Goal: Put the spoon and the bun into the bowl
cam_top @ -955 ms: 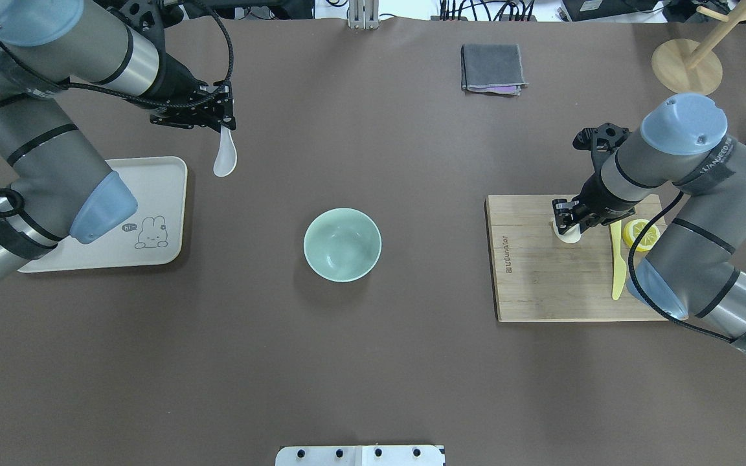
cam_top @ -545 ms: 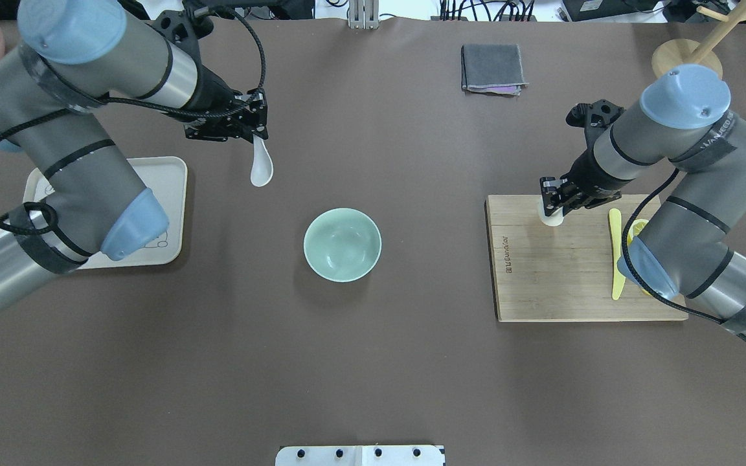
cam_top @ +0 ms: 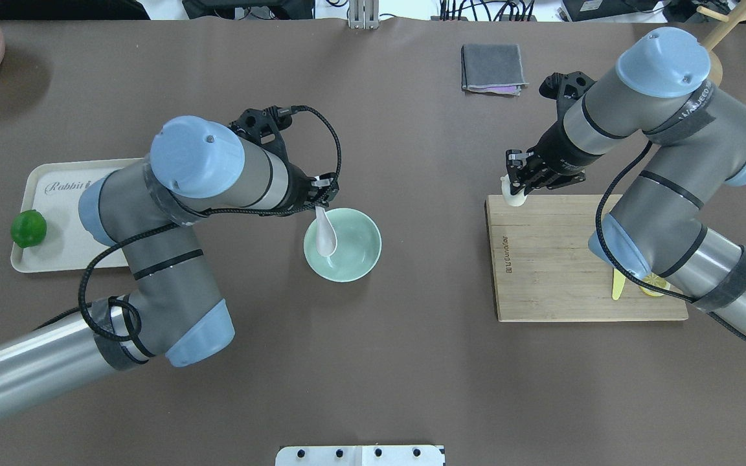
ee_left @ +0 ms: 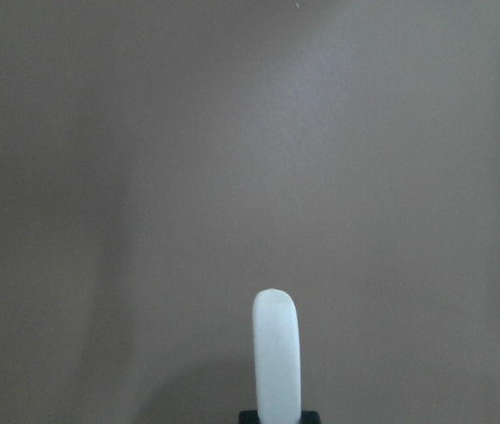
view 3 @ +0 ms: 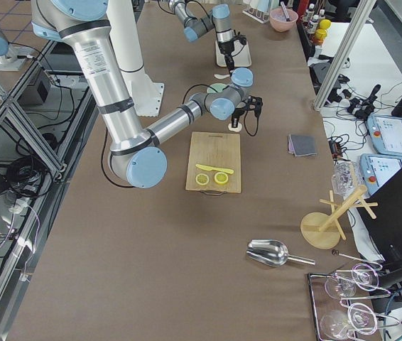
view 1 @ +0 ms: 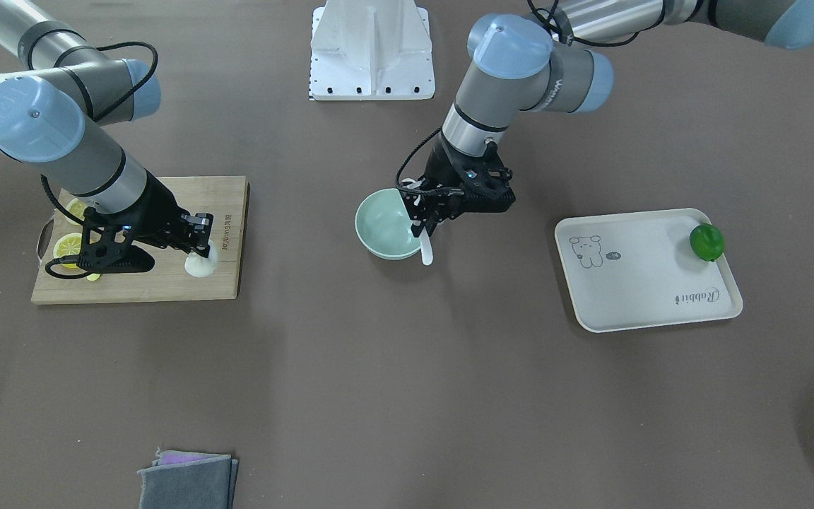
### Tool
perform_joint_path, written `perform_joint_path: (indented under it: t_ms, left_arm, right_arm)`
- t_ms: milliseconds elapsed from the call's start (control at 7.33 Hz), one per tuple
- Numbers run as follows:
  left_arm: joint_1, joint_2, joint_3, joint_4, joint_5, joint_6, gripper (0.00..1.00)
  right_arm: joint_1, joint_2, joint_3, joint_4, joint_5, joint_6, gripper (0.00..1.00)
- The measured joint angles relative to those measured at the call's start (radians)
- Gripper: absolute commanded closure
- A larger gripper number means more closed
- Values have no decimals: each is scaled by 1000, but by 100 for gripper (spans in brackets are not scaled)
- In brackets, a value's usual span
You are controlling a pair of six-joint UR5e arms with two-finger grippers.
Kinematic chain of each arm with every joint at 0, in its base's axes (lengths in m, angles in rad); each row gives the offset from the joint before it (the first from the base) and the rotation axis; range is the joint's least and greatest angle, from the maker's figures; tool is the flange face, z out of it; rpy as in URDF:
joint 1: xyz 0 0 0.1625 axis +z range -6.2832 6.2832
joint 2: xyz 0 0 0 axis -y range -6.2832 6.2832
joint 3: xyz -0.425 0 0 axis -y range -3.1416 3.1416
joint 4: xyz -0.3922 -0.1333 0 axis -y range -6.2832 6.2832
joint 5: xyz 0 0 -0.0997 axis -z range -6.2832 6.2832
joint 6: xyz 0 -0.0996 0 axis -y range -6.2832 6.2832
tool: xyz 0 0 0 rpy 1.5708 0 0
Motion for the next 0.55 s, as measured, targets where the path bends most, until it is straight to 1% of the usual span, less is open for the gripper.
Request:
perform_joint_path:
  t_ms: [136, 545]
  left_arm:
    - [32, 0, 5, -1, 31, -5, 100]
    - [54, -7, 16, -2, 50, -8, 100]
  right_arm:
    - [0, 15, 0, 0, 1, 23, 100]
    - [0, 32, 0, -1, 1, 46, 100]
